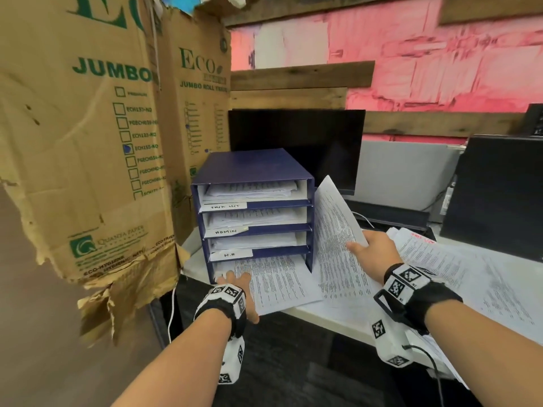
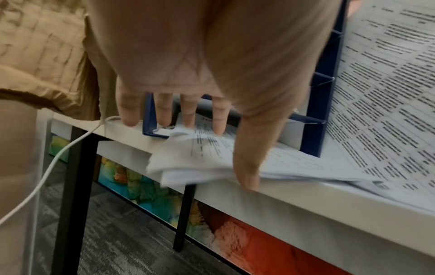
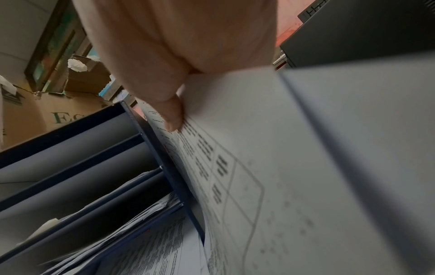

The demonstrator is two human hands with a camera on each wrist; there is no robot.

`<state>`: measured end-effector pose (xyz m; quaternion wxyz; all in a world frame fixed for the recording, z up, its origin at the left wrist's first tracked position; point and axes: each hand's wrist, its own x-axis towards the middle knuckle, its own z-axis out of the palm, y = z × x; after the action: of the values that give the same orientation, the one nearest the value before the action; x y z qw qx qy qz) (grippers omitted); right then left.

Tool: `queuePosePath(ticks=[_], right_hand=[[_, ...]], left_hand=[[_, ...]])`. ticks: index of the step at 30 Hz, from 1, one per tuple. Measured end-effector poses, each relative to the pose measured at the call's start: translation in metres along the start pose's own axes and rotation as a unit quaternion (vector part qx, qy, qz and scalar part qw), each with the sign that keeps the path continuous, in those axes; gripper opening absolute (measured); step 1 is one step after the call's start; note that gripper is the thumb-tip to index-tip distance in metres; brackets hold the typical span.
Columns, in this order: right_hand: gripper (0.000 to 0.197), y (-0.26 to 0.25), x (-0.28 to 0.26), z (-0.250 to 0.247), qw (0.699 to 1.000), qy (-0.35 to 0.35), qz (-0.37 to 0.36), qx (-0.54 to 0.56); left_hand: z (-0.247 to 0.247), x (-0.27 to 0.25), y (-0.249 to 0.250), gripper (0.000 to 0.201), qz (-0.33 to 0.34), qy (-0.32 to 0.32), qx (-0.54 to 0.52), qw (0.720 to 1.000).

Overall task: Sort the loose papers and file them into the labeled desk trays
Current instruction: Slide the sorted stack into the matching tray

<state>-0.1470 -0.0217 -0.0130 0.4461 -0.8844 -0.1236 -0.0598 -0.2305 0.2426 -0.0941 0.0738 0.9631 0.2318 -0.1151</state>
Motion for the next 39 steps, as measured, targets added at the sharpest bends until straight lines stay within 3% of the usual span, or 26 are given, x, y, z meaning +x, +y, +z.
queuePosePath(ticks=[4,6,10,13,17,19,23,27,32,39], right_hand=[[0.021,0.004,0.003,-0.001,1.0,0.0,0.0,0.0],[0.022,0.005,0.007,0.001,1.0,0.002,0.002,-0.002],[0.019,0.007,0.015,0.008,1.0,0.001,0.009,0.0],[0.017,0.008,0.022,0.009,1.0,-0.001,0.015,-0.009],[0.017,0.008,0.031,0.003,1.0,0.007,0.018,-0.018],[0.019,0.005,0.036,-0.005,0.999,0.029,0.012,-0.014],[0.02,-0.006,0.042,-0.016,0.997,0.075,-0.006,0.002],[0.018,-0.011,0.042,-0.008,0.998,0.064,-0.016,0.013],[0.017,-0.008,0.042,0.004,0.999,0.045,-0.01,0.017],[0.02,-0.002,0.042,0.01,0.999,0.037,-0.009,0.025]], left_hand=[[-0.006,0.009,-0.007,0.045,-0.026,0.084,-0.063,0.994],[-0.01,0.016,-0.01,0.031,-0.029,0.093,-0.108,0.989],[-0.012,0.026,-0.007,0.031,-0.019,0.075,-0.128,0.989],[-0.007,0.038,-0.001,0.031,0.037,0.054,-0.165,0.984],[-0.004,0.049,0.011,0.058,0.09,0.044,-0.106,0.989],[-0.006,0.055,0.014,0.048,0.09,0.048,-0.08,0.992],[-0.008,0.06,0.018,0.008,0.069,0.083,-0.079,0.991],[-0.004,0.058,0.025,0.028,0.053,0.108,-0.067,0.991],[-0.007,0.057,0.029,0.042,0.066,0.033,-0.118,0.99],[-0.012,0.061,0.026,0.023,0.071,0.08,-0.021,0.994]])
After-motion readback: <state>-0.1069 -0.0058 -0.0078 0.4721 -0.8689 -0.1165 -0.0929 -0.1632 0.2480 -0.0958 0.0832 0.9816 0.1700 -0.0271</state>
